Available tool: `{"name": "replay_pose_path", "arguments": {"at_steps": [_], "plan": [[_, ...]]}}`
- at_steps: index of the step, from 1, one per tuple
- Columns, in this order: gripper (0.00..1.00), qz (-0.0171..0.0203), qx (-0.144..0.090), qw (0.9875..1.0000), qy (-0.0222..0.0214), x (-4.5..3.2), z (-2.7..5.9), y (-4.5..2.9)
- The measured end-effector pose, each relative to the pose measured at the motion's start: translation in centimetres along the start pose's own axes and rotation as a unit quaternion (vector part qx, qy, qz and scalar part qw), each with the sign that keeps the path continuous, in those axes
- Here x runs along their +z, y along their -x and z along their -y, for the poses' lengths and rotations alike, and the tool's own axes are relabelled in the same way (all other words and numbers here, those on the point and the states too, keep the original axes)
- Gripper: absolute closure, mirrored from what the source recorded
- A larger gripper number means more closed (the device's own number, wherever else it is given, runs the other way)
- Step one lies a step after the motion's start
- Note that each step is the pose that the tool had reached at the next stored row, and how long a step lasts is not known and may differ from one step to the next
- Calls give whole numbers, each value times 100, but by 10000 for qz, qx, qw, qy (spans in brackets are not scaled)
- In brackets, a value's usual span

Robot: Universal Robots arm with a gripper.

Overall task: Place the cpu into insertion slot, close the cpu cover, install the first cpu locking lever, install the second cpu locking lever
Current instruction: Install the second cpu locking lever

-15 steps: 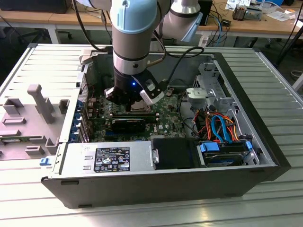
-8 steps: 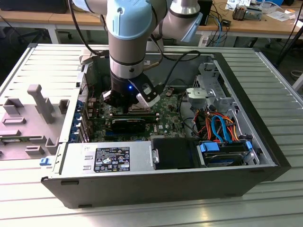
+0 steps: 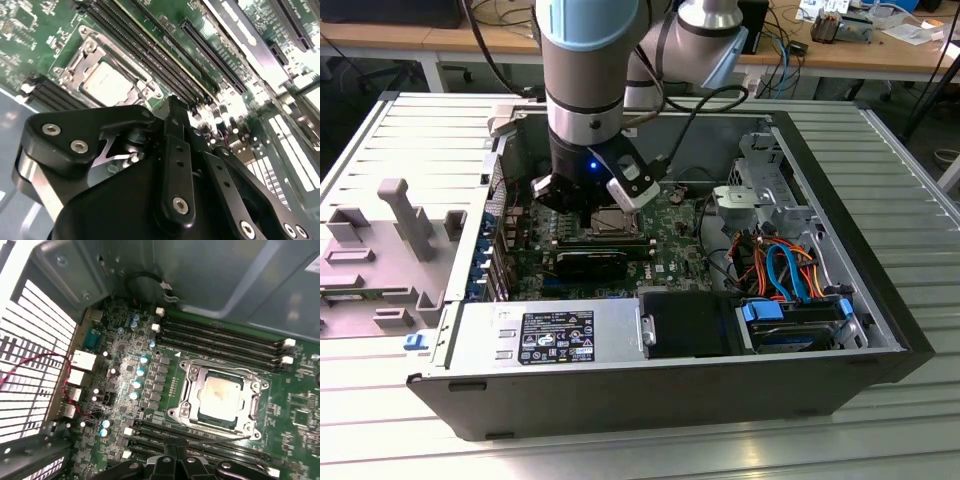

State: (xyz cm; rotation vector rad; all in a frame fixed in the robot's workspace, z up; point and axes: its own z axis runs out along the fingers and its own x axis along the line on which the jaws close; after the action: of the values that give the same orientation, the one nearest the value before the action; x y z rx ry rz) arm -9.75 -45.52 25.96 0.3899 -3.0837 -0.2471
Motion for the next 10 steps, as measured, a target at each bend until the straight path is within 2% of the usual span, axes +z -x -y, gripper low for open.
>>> {"name": "replay_pose_path", "arguments": {"at_steps": [2, 3, 4, 6, 10], "plan": [[89, -1, 0, 10000, 2, -27, -4, 6], [89, -20, 4, 10000, 8, -28, 2, 29], [89, -51, 9, 10000, 17, -28, 10, 58], [89, -141, 23, 9999, 56, -19, 39, 162], [89, -238, 38, 9996, 116, -7, 70, 274]]}}
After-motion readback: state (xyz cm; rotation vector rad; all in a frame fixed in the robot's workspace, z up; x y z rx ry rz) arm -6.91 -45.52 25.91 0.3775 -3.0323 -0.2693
